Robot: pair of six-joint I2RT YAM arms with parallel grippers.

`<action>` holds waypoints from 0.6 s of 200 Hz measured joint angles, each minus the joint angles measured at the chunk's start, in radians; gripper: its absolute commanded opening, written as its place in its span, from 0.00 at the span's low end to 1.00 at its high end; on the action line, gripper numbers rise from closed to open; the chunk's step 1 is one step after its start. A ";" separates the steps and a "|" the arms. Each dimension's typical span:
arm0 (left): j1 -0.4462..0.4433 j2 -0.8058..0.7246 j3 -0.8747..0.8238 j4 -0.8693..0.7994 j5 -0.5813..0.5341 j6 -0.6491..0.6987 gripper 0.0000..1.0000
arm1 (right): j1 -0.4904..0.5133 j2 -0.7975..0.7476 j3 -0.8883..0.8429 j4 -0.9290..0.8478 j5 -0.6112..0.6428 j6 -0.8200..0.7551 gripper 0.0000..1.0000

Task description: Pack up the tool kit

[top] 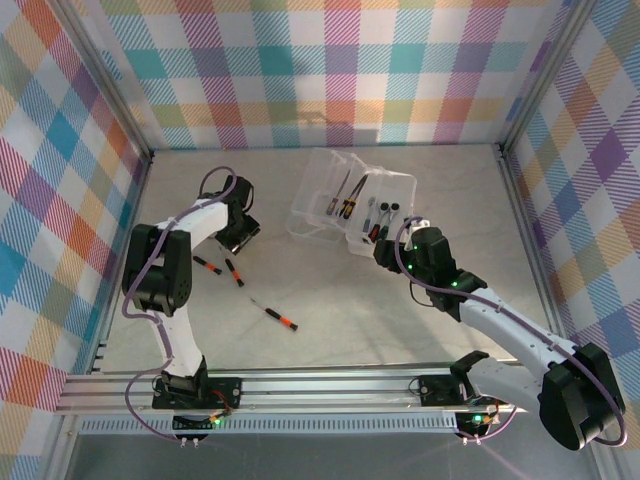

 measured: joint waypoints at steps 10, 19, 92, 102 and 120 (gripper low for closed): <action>0.000 0.010 -0.001 0.000 -0.002 -0.002 0.48 | 0.000 0.000 0.000 -0.003 0.003 0.000 0.55; 0.000 0.011 -0.001 -0.001 -0.003 -0.005 0.48 | 0.000 0.000 0.000 -0.003 0.008 0.000 0.55; 0.039 0.042 0.047 -0.026 -0.018 -0.009 0.48 | 0.000 0.018 0.000 -0.008 0.007 0.004 0.55; 0.047 0.055 0.061 -0.030 -0.023 -0.008 0.48 | 0.000 0.018 0.000 -0.010 0.007 0.004 0.55; 0.060 0.079 0.089 -0.051 -0.029 0.002 0.47 | 0.000 0.018 0.000 -0.010 0.007 0.005 0.55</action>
